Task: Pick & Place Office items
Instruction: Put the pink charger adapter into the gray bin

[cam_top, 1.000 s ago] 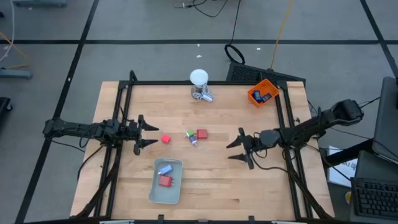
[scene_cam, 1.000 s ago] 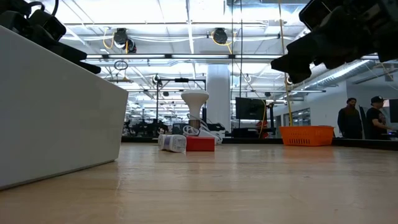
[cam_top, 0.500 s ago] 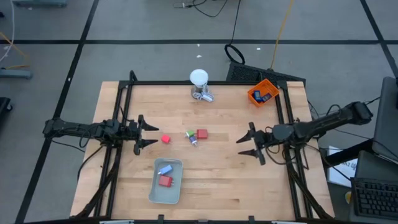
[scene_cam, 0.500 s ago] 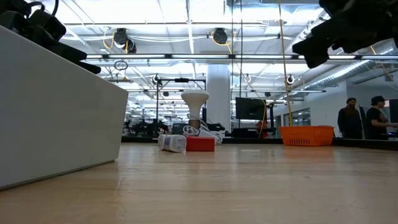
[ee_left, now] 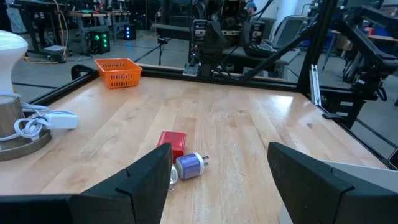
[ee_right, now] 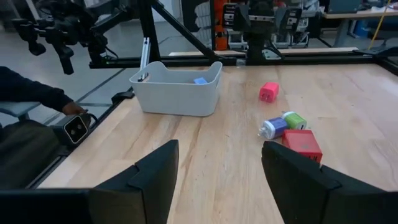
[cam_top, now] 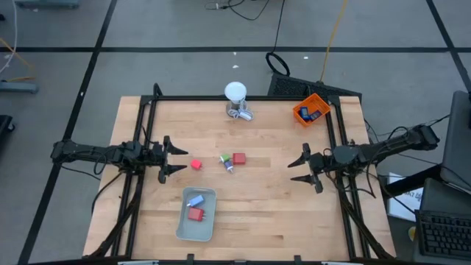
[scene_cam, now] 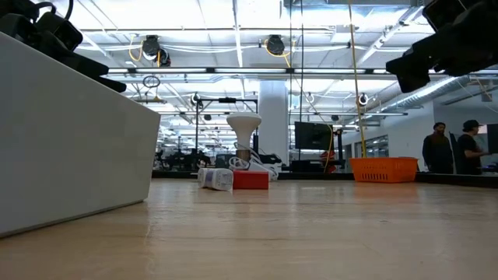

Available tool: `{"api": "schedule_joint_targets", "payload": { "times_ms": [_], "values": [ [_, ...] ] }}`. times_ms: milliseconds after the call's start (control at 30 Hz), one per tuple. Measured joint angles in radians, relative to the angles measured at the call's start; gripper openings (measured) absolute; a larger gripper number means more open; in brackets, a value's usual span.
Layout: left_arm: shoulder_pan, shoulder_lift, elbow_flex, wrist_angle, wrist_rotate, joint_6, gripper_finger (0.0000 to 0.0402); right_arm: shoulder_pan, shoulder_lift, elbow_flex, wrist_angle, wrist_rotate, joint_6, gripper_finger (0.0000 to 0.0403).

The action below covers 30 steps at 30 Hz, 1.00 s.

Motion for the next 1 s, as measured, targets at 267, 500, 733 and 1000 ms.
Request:
{"api": "schedule_joint_targets", "payload": {
  "times_ms": [267, 500, 733, 1000],
  "values": [
    [0.000, 0.000, 0.000, 0.000, 0.000, 0.000, 0.0269, 0.000, -0.122, -0.072, -0.003, -0.001, -0.016, 0.0219],
    [0.000, 0.000, 0.000, 0.000, 0.000, 0.000, 0.0269, 0.000, -0.212, -0.126, -0.001, 0.000, -0.017, 0.0219],
    [0.000, 0.000, 0.000, 0.000, 0.000, 0.000, 0.0269, 0.000, -0.249, -0.197, 0.001, 0.096, -0.033, 0.0219],
    [0.000, 0.000, 0.000, 0.000, 0.000, 0.000, 0.0269, 0.000, -0.243, -0.223, -0.018, 0.102, -0.016, 0.0219]
  ]
}}
